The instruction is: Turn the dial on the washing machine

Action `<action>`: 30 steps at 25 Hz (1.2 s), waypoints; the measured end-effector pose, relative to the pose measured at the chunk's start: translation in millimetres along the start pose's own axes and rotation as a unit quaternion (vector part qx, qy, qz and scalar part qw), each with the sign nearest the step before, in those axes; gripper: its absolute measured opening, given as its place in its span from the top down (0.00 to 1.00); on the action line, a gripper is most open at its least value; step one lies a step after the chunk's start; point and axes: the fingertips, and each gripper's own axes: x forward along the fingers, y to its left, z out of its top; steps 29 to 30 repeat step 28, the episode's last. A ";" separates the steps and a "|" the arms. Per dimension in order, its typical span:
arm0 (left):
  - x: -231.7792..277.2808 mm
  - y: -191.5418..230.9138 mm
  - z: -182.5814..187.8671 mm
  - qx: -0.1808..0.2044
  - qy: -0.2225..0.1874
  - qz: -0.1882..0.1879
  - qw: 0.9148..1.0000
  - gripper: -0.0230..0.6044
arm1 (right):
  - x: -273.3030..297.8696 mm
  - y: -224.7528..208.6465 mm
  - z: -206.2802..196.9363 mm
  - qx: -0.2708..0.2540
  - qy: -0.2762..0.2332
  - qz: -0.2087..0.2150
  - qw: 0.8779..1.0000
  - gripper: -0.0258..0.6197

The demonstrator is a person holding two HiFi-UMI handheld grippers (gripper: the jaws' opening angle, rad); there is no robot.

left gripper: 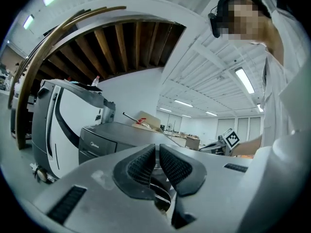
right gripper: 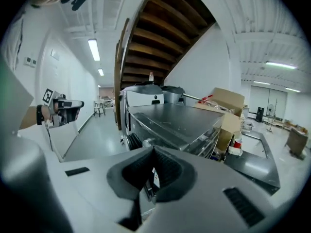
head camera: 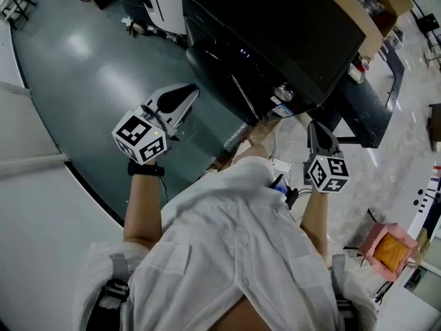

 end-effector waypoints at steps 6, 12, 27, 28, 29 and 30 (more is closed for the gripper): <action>-9.4 -4.0 18.2 0.013 -0.018 -0.002 1.000 0.94 | -38.9 -14.8 30.9 -0.011 -0.040 -0.063 0.997 0.96; -22.4 -10.1 28.7 0.017 -0.028 -0.003 0.999 0.94 | -55.0 -8.1 45.5 -0.022 -0.059 -0.070 0.996 0.96; -36.6 -13.9 30.1 0.018 -0.036 0.000 0.999 0.94 | -54.2 7.8 48.5 -0.041 -0.061 -0.057 0.996 0.96; -37.0 -13.7 30.4 0.018 -0.036 0.000 0.999 0.94 | -53.7 8.1 48.8 -0.041 -0.061 -0.057 0.996 0.96; -37.0 -13.7 30.4 0.018 -0.036 0.000 0.999 0.94 | -53.7 8.1 48.8 -0.041 -0.061 -0.057 0.996 0.96; -37.0 -13.7 30.4 0.018 -0.036 0.000 0.999 0.94 | -53.7 8.1 48.8 -0.041 -0.061 -0.057 0.996 0.96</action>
